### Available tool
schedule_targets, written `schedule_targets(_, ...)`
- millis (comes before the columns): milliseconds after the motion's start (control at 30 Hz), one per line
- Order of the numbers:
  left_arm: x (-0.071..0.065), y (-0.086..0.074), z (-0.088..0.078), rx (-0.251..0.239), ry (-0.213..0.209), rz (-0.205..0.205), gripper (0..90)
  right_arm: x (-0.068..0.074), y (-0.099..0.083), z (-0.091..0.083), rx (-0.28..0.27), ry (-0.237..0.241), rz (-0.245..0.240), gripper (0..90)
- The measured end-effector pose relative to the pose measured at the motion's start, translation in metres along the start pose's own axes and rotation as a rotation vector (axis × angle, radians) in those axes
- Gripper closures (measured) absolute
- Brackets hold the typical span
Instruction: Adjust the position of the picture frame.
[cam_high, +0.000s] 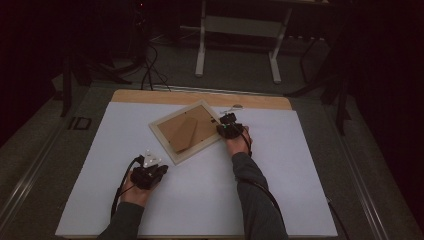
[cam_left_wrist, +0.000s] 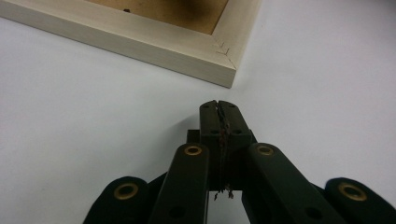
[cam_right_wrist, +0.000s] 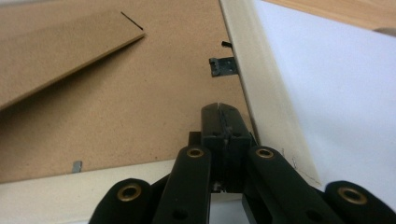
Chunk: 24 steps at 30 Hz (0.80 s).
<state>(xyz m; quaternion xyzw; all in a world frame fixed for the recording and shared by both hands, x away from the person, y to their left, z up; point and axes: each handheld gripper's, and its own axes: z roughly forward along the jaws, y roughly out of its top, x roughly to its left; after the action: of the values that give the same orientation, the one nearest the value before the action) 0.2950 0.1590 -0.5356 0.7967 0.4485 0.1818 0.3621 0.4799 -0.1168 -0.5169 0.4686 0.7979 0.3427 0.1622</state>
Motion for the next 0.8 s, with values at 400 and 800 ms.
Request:
schedule_targets(400, 0.001, 0.0, -0.0007, -0.012, 0.006, -0.011, 90.0, -0.0011, 0.0043, 0.0022, 0.015, -0.01, 0.006, 90.0)
schedule_targets(800, 0.0027, -0.0005, -0.0015, -0.013, 0.001, -0.015, 90.0, 0.0023, 0.0052, -0.0008, 0.05, -0.022, 0.01, 90.0)
